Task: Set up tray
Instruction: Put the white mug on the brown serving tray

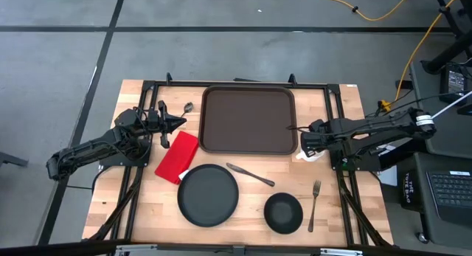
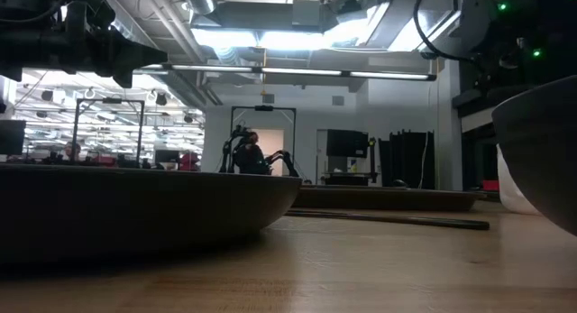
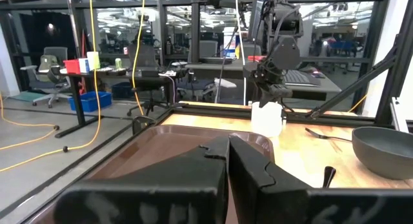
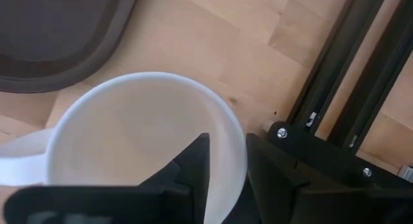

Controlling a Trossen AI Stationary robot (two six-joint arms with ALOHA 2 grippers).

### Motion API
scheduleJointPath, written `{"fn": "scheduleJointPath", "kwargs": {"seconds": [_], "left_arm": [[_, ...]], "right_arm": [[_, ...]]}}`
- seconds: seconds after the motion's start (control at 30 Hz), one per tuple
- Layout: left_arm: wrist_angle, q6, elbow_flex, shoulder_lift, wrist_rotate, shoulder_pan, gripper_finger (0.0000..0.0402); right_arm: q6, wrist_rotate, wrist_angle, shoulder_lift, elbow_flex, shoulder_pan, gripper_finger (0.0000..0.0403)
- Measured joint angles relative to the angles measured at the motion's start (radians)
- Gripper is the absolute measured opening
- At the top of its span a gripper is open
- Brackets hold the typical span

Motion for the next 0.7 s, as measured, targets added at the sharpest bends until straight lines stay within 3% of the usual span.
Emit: {"fn": "scheduleJointPath", "kwargs": {"seconds": [0.1, 0.3, 0.7], "left_arm": [[0.000, 0.000, 0.000, 0.000, 0.000, 0.000, 0.0004], [0.000, 0.000, 0.000, 0.000, 0.000, 0.000, 0.0004], [0.000, 0.000, 0.000, 0.000, 0.000, 0.000, 0.0004]], "right_arm": [[0.001, 0.000, 0.002, 0.002, 0.000, 0.000, 0.0089], [0.027, 0.001, 0.005, -0.001, 0.001, 0.000, 0.0017], [0.080, -0.048, -0.056, -0.023, 0.035, 0.000, 0.0011]]}}
